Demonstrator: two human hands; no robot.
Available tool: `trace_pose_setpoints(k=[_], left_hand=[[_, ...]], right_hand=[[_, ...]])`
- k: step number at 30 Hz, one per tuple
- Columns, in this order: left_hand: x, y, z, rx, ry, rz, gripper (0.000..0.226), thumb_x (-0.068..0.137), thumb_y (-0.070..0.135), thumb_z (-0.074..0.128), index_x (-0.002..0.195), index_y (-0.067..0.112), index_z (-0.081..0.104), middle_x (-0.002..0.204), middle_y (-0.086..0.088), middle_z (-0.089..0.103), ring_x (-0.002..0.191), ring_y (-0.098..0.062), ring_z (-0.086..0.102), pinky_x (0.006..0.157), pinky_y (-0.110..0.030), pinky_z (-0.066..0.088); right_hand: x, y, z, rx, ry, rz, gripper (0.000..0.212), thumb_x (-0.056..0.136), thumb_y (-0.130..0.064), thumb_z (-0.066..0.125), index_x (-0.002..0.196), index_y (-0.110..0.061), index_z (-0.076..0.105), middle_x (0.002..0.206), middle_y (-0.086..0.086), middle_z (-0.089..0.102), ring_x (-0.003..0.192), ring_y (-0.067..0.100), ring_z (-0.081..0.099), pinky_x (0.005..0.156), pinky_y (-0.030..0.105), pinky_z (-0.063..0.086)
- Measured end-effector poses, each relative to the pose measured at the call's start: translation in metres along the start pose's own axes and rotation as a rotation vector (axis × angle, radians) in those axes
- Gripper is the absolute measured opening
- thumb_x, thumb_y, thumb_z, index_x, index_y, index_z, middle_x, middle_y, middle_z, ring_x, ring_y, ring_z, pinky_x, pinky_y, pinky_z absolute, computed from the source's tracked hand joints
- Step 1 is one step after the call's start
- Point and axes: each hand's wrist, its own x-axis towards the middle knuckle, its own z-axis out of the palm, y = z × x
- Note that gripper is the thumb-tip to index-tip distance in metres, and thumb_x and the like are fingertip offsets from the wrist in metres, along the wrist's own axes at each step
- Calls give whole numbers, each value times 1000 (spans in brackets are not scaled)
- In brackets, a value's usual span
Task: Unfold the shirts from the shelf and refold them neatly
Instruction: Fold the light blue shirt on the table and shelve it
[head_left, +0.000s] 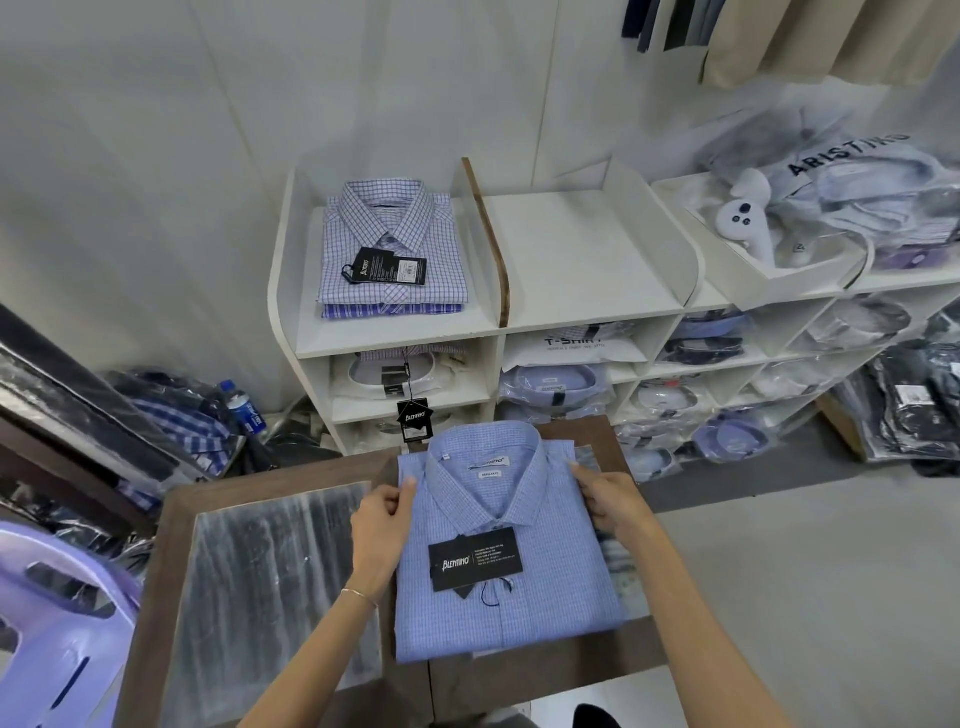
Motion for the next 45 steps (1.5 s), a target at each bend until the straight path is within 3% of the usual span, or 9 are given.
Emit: trace_pose_setpoints(k=[3,5,8,14,21,27,32,41,45], left_hand=[[-3,0,2,55,100,161,29,98,25,51,78,5,54,61,-9,57,50,-13,46,49,-27,37],[-5,6,5,22,167,214,27,99,24,49,79,4,51,59,-12,55,47,-13,42,44,-19,34],[-3,10,14,-37,178,180,30,99,24,49,80,1,50,60,-14,53,50,-12,39,46,-19,33],[-4,0,17,-109,138,68,29,99,28,48,81,7,54,61,-3,52,54,-11,42,51,-25,36],[-54,-11,5,6,108,66,42,99,32,45,70,3,47,50,1,36,44,-9,30,40,-18,27],[-78,-22,2,98,131,35,44,98,35,45,62,10,36,51,-1,34,44,-14,31,45,-25,24],[-80,-23,4,81,164,107,39,99,20,47,63,24,34,49,3,35,41,-11,31,42,-20,34],[-88,-45,0,126,80,142,31,100,20,45,70,25,39,49,-2,42,41,-15,35,40,-20,33],[-81,-44,-11,143,80,120,26,100,30,44,79,16,50,55,-3,53,44,-17,48,42,-21,33]], right_hand=[[-2,0,1,-80,46,-92,23,90,-21,65,73,-4,66,71,9,63,69,23,60,65,34,50],[-1,1,3,-285,177,-317,44,92,-23,61,53,-17,43,54,1,43,53,16,40,53,29,34],[-5,6,13,-513,384,-508,40,96,-35,51,61,-19,41,55,-2,45,53,15,43,49,30,31],[-14,13,10,-386,400,-396,57,95,-48,46,50,-16,36,50,-1,43,49,14,40,48,27,26],[-33,35,-15,-199,53,-269,53,86,-47,62,50,-17,38,51,-2,44,51,12,41,54,23,30],[-49,60,-14,-293,264,-401,42,82,-28,73,50,-14,48,43,-9,47,50,11,42,52,25,31],[-43,74,-1,-187,281,-332,31,94,-24,56,70,-7,50,69,7,53,69,20,50,59,29,37],[-57,102,-4,-270,252,-326,27,95,-13,55,68,-10,51,67,3,52,69,19,48,59,26,37],[-58,87,-15,-305,250,-334,27,91,-23,62,71,-5,62,69,6,62,64,16,53,60,29,39]])
